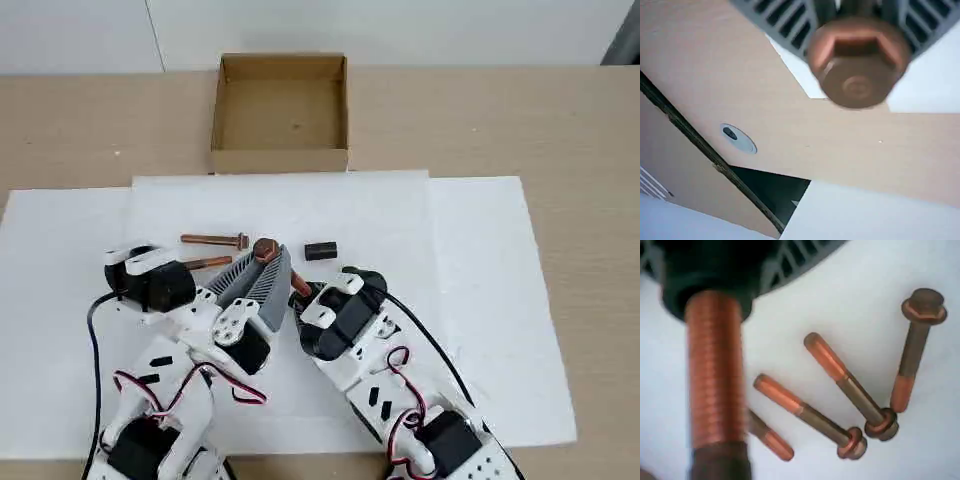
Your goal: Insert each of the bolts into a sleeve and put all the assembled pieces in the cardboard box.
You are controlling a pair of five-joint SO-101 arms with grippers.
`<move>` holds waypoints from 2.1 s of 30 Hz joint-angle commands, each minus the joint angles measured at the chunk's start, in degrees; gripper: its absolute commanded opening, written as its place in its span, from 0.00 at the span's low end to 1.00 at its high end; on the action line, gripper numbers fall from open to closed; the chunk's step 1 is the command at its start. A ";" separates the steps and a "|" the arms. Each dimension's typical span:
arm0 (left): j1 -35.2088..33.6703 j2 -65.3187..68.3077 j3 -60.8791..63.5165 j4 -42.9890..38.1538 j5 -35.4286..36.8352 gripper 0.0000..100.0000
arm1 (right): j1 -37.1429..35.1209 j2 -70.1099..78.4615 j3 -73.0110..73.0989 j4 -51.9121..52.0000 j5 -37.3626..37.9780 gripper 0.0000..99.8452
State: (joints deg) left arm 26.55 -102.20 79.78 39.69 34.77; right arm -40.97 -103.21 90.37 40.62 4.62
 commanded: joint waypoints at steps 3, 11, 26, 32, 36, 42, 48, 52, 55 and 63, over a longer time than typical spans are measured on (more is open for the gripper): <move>0.26 -0.53 -0.22 -1.67 0.18 0.01 | -0.22 -0.66 -4.22 -1.27 0.70 0.00; 0.18 -0.62 1.36 -1.76 -0.09 0.01 | -0.22 -0.66 -5.71 -1.27 0.70 0.00; 12.57 -0.35 4.88 2.99 -9.14 0.01 | -0.40 -0.66 -5.71 -1.27 0.79 0.00; 13.89 -0.62 6.46 8.00 -11.25 0.01 | -2.59 -0.66 -5.71 -1.27 1.14 0.00; 13.71 -0.62 6.46 8.70 -11.16 0.01 | -4.53 -0.66 -5.54 -1.54 3.52 0.00; 13.63 -0.62 6.46 8.70 -11.16 0.02 | -4.53 -0.66 -5.45 -1.45 3.52 0.00; 12.31 -0.44 6.20 10.73 -11.16 0.17 | -4.35 -0.66 -5.36 -1.36 3.34 0.00; 7.56 -0.62 5.23 13.54 -13.89 0.18 | -4.35 -0.66 -5.19 -1.36 3.34 0.00; 3.87 -0.62 3.47 13.80 -16.70 0.18 | -4.35 -0.66 -4.66 -1.36 3.34 0.00; -1.05 -0.62 0.40 13.89 -21.80 0.18 | -4.35 -0.66 -3.60 -1.36 3.34 0.00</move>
State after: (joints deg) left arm 26.64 -102.46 83.03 53.23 13.76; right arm -44.92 -103.03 88.26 40.79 7.25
